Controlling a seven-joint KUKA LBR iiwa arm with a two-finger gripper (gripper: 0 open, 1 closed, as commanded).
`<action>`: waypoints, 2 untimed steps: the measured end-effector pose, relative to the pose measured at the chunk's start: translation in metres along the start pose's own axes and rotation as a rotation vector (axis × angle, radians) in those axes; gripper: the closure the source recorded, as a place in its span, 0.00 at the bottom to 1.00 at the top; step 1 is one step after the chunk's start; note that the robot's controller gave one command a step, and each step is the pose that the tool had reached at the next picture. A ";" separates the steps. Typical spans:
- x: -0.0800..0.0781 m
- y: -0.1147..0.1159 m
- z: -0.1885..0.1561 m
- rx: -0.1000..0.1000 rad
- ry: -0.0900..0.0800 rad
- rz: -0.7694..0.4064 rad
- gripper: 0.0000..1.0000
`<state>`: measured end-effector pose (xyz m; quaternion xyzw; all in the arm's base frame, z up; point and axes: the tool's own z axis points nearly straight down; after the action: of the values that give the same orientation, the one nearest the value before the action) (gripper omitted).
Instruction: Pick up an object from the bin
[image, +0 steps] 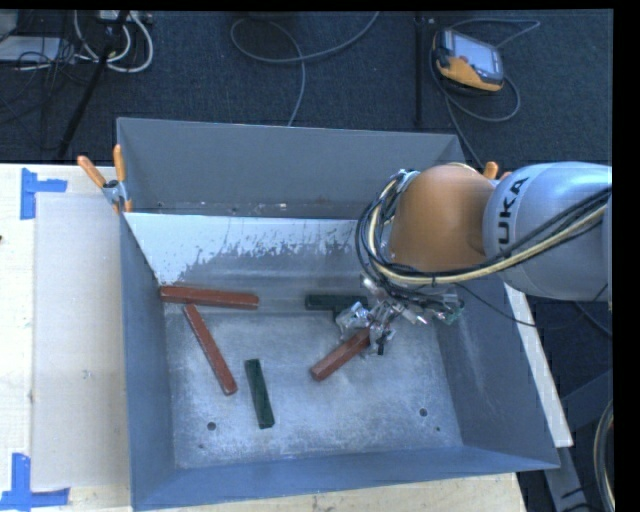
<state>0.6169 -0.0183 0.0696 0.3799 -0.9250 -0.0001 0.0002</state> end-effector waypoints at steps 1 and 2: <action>0.000 0.000 0.000 -0.001 -0.002 0.005 0.00; 0.000 0.000 -0.001 -0.001 -0.002 0.006 1.00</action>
Offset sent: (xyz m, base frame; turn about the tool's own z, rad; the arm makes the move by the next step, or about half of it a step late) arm 0.0000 0.0000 0.0000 0.0000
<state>0.6172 -0.0181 0.0703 0.3769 -0.9262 -0.0012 -0.0006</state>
